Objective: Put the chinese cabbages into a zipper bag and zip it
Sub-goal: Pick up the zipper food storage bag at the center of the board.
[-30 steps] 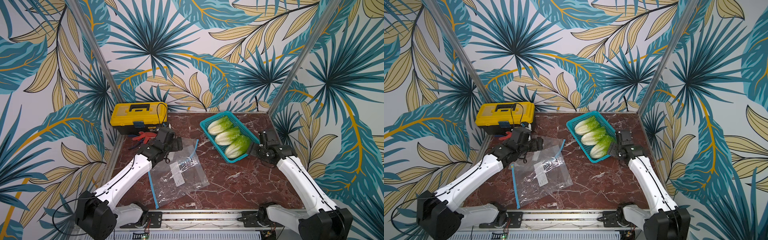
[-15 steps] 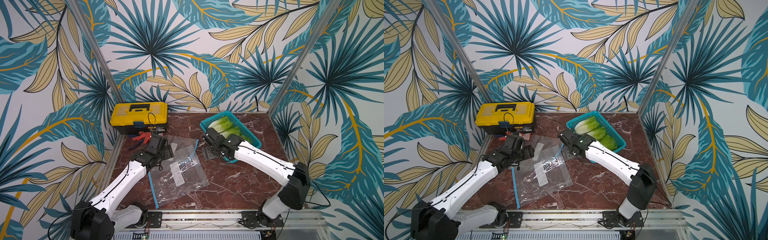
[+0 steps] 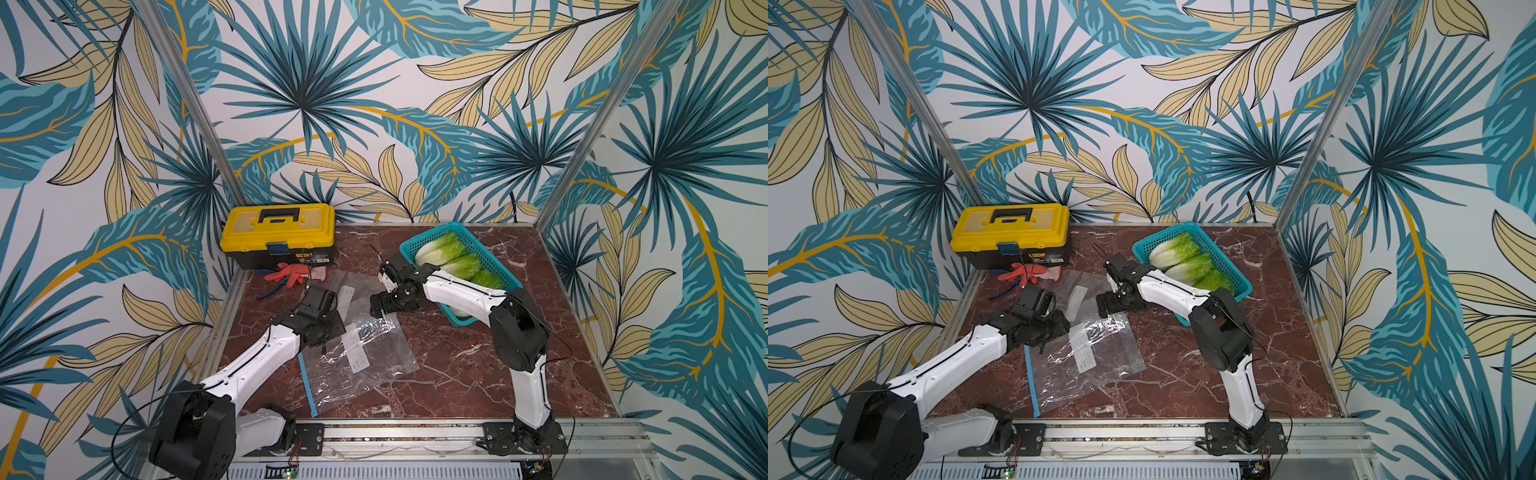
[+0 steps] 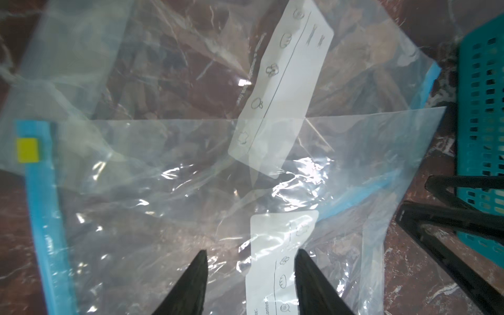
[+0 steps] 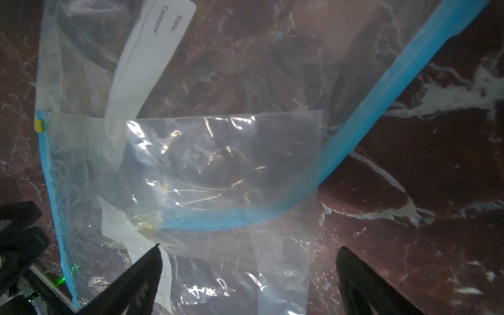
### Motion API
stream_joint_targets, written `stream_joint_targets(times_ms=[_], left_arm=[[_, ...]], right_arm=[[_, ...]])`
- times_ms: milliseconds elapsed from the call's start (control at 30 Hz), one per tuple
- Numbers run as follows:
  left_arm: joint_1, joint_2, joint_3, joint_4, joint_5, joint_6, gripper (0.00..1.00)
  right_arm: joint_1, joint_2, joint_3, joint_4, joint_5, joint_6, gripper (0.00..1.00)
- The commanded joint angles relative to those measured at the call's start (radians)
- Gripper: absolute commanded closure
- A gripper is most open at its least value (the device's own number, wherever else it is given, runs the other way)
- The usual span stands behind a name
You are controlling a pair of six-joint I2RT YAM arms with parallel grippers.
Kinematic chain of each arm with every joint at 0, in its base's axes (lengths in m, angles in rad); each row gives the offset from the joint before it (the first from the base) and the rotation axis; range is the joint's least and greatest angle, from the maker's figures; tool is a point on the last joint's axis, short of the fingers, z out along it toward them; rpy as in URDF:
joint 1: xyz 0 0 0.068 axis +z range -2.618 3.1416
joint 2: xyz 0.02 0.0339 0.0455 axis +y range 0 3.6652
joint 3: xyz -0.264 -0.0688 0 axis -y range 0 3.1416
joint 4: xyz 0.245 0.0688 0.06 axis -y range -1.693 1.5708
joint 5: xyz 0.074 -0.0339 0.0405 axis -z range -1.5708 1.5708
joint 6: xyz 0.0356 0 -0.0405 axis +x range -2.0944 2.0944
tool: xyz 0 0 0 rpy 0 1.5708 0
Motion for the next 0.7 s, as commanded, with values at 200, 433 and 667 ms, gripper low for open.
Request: stream_joint_targets(times_ms=[200,433,667], left_arm=[[0.004,0.074,-0.091,0.178,0.045,-0.024,0.49],[0.003,0.147,-0.111,0.254,0.087,-0.022,0.49],[0.003,0.098,-0.111,0.256,0.096,-0.001,0.49]], right_arm=[[-0.023,0.083,-0.037,0.093,-0.143,0.004,0.06],[-0.023,0.041,-0.12,0.148,-0.193,0.001,0.27],[-0.024,-0.038,-0.179,0.168,-0.238,0.026,0.64]])
